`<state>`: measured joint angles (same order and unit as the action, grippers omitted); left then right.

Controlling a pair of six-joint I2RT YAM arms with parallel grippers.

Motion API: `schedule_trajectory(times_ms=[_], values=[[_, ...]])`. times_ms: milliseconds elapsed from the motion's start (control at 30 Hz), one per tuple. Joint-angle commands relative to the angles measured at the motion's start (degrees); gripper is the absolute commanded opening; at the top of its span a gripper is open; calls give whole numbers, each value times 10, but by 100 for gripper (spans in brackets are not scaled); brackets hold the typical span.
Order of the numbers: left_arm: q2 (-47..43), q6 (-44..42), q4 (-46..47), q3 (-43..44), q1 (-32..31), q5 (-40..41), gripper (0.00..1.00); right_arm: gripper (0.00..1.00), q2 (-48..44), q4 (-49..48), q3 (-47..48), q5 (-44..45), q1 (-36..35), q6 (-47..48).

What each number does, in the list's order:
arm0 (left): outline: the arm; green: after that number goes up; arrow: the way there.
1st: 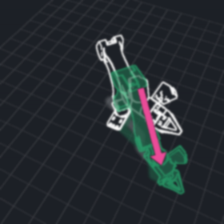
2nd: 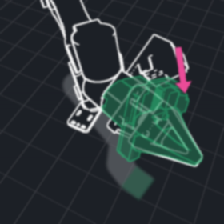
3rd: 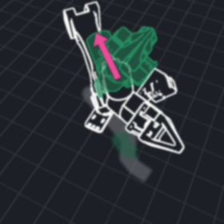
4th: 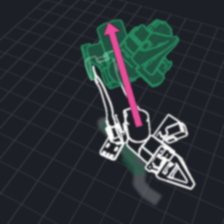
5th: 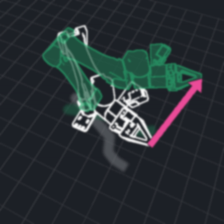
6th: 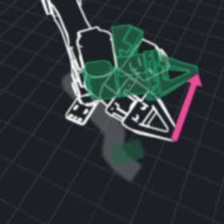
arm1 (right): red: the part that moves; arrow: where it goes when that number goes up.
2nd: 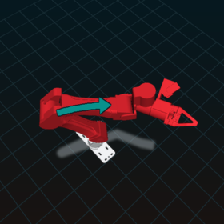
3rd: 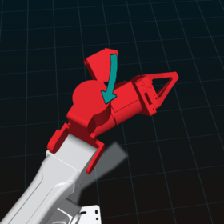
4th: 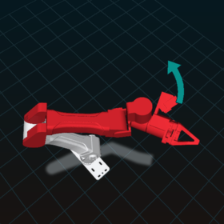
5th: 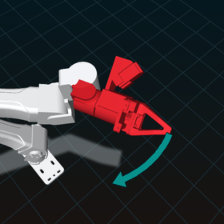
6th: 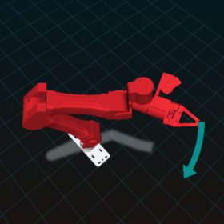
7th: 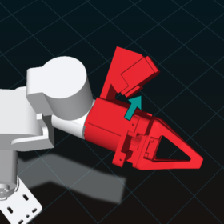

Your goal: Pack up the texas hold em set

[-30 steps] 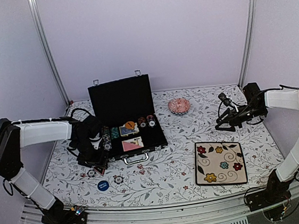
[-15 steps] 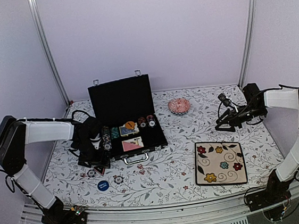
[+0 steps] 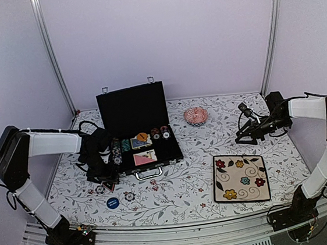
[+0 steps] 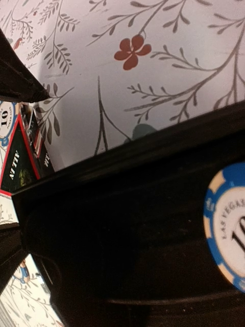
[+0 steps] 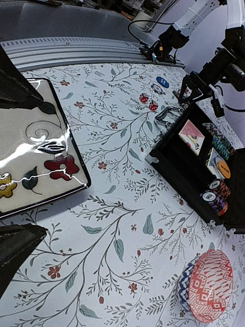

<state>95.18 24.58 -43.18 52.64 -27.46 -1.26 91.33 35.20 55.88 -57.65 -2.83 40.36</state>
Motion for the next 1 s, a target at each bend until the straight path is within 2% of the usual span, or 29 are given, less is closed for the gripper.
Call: schedule_trajectory(times_ms=[0,667,833,967], values=[[11,9,-11,-6,5,-9,81,78,7,10,16,-10,1,12],[21,14,-38,-5,-9,11,78,78,3,15,18,-13,1,16],[26,11,-22,-4,-12,-3,73,78,4,17,18,-15,1,16],[29,8,-23,-1,-16,-12,65,78,1,17,18,-16,1,16]])
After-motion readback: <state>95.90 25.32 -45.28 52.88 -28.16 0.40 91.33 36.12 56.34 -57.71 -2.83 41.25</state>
